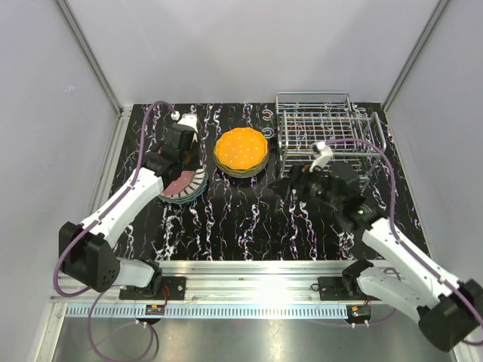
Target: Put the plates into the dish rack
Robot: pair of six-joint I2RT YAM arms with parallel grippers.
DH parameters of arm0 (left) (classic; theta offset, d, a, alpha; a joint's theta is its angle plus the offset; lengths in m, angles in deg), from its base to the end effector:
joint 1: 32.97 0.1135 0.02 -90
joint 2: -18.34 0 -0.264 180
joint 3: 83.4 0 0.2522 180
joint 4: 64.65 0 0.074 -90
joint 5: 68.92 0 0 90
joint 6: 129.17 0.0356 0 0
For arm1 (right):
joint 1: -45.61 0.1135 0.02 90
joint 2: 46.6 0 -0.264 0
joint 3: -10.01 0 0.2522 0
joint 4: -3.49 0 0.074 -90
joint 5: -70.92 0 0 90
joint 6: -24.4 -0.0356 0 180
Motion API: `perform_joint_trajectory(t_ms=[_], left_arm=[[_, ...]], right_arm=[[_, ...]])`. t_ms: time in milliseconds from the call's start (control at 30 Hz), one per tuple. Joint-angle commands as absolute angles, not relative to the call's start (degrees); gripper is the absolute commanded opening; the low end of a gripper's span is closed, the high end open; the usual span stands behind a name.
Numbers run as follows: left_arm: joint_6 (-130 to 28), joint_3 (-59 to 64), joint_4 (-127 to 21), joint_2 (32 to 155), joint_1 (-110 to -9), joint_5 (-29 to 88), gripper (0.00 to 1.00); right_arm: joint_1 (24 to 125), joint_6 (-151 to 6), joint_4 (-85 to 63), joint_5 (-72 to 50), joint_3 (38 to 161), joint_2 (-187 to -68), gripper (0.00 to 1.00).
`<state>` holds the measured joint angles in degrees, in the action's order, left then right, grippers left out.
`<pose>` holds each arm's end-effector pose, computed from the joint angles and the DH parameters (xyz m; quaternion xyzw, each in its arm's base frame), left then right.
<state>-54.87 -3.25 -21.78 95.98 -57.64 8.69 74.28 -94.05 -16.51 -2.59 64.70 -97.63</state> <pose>0.2743 -0.1176 0.3120 0.0254 0.9031 -0.0521 0.4255 0.1789 0.1093 0.3044 -0.0875 0.7920 0.3844 0.4662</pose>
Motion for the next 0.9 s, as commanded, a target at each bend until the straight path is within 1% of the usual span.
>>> perform_joint_trajectory(t_ms=[0,133,200,267,400,467,667,800,867], left_arm=[[-56.0,-2.1,-27.5,91.6,-56.3,8.4,0.0],[-58.0,-2.7,-28.4,89.2,-55.0,9.5,0.0],[-59.2,-3.4,-29.4,88.0,-54.5,10.7,0.0],[-60.4,-3.9,-30.7,86.2,-54.2,12.1,0.0],[-62.6,-5.9,-33.0,83.2,-54.3,14.7,0.0],[-63.9,-6.4,-33.8,81.9,-54.2,16.0,0.0],[-66.7,-7.8,-35.4,79.8,-54.2,19.1,0.0],[-68.2,-7.8,-35.2,79.2,-54.2,20.0,0.0],[-69.0,-7.9,-35.0,78.6,-54.2,19.6,0.0]], right_arm=[[82.0,-90.7,-5.7,-10.3,68.5,-103.9,0.91],[90.4,-87.3,1.1,-16.9,69.6,-110.2,0.94],[94.5,-87.2,7.1,-21.3,69.0,-113.1,0.96],[96.8,-87.0,14.5,-23.1,67.9,-116.5,0.98],[103.1,-85.8,20.0,-28.2,71.3,-124.6,0.99],[104.3,-85.1,22.8,-29.0,74.0,-129.3,0.99],[107.6,-84.0,26.6,-31.8,80.7,-138.4,0.99],[108.1,-84.3,29.1,-35.5,83.0,-141.9,1.0],[108.2,-84.3,30.0,-35.3,83.9,-143.4,0.99]])
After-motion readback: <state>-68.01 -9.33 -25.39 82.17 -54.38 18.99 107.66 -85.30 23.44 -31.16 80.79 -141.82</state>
